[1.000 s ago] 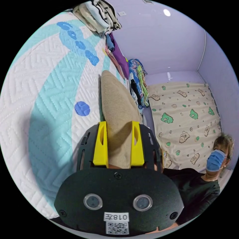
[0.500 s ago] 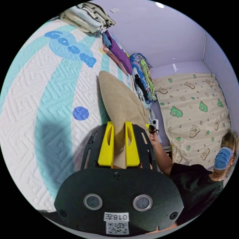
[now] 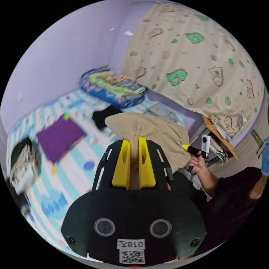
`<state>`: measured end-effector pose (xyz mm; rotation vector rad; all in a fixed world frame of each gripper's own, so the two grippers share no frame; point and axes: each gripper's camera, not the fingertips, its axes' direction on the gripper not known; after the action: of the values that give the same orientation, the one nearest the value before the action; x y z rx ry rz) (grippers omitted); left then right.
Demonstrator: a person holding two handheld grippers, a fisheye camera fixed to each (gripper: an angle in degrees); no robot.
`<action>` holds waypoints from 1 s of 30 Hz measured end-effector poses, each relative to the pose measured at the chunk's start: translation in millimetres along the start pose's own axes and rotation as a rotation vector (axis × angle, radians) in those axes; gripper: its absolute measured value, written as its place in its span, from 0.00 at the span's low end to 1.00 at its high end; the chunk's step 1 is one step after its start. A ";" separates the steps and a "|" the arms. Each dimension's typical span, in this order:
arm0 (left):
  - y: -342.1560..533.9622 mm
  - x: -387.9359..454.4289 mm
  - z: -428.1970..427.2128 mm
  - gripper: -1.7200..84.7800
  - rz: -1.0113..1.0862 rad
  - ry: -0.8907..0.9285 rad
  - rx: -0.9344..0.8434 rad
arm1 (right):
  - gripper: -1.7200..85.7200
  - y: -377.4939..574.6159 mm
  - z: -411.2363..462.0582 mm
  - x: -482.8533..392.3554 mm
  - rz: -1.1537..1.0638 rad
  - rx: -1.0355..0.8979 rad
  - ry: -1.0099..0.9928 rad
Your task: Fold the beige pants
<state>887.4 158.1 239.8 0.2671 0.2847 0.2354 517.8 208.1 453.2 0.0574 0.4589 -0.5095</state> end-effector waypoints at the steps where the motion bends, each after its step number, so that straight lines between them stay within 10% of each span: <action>1: -60.4 26.8 9.9 0.08 0.087 0.018 0.035 | 0.11 -7.3 -14.1 0.7 -0.004 0.057 0.018; 10: -316.9 105.3 127.7 0.14 -0.125 0.487 0.248 | 0.12 -121.8 -156.3 109.7 0.138 0.665 0.329; 17: -126.4 42.4 175.4 0.13 -0.269 0.480 -0.019 | 0.11 -101.7 -172.3 285.0 0.651 0.639 0.488; 30: 208.0 6.8 50.4 0.11 -0.629 0.157 0.147 | 0.11 -88.0 -84.8 105.2 0.270 0.440 0.581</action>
<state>869.7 343.6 345.3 0.2917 0.5266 -0.3889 522.0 97.1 336.3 0.6952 0.8850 -0.3124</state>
